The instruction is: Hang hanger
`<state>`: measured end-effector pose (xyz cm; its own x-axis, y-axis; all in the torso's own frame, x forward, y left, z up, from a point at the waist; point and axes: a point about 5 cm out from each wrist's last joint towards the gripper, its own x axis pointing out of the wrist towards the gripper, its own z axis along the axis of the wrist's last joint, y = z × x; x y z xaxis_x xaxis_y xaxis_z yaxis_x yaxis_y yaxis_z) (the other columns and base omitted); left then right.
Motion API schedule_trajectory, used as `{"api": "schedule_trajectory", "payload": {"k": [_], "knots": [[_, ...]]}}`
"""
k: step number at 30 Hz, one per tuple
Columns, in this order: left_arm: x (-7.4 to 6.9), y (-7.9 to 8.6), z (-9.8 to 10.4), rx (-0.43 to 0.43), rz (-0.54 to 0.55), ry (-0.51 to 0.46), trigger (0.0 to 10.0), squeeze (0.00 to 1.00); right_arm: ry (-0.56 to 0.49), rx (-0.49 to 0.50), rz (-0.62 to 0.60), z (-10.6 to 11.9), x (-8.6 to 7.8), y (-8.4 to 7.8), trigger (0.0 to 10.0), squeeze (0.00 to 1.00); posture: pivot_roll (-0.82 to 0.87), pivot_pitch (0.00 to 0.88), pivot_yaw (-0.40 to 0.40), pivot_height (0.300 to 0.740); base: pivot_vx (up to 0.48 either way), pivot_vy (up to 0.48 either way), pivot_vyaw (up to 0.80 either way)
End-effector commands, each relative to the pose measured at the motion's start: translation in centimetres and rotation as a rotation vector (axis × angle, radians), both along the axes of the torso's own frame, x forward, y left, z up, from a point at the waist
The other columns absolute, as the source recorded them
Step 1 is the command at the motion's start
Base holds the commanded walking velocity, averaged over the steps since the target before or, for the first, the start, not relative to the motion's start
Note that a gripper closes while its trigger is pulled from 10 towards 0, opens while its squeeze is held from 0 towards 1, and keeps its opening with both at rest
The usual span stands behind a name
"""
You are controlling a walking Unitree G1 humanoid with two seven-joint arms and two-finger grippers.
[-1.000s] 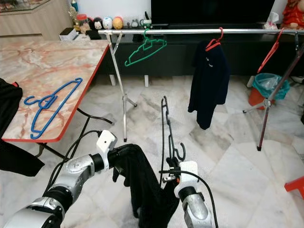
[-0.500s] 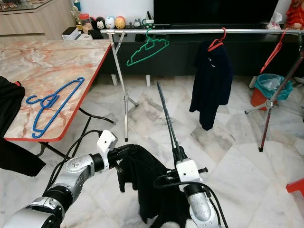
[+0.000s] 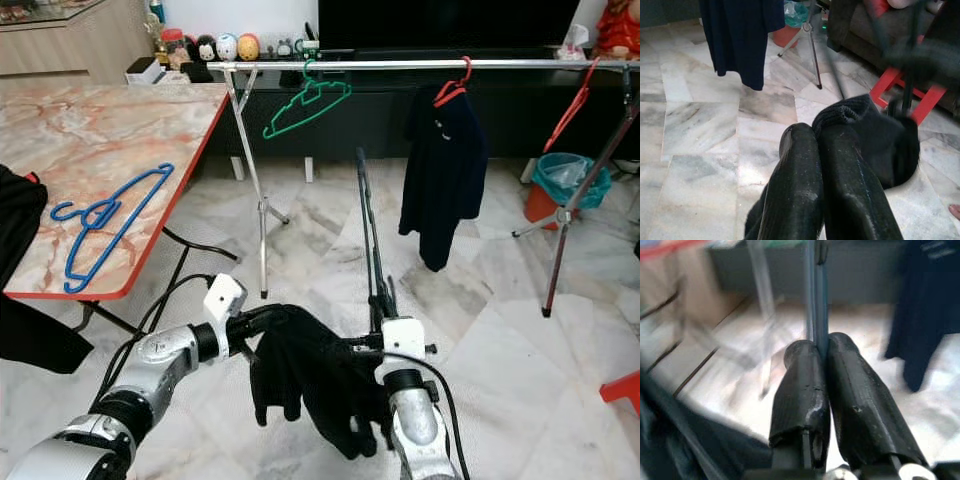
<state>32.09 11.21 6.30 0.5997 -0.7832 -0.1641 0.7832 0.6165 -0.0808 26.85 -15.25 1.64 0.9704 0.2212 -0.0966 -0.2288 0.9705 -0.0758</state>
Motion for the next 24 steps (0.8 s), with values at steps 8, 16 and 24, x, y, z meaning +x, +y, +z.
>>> {"api": "schedule_trajectory", "payload": {"k": [8,16,24], "knots": [[-0.1,0.6,-0.1,0.019,0.013,-0.005,10.0,0.0,0.461,0.069,0.075,-3.9,-1.1,-0.8,10.0,0.0,-0.02,0.003,0.06,0.74,0.0,0.0,0.0],[-0.2,0.6,-0.3,0.02,0.017,0.003,10.0,0.0,0.612,0.143,0.081,-4.8,-1.8,-0.8,10.0,0.0,-0.02,0.004,0.059,0.74,0.0,0.0,0.0],[-0.6,1.0,-0.9,0.043,0.018,0.022,10.0,0.0,0.638,0.196,0.079,-4.5,-1.7,-0.8,10.0,0.0,-0.02,0.004,0.06,0.74,0.0,0.0,0.0]]}}
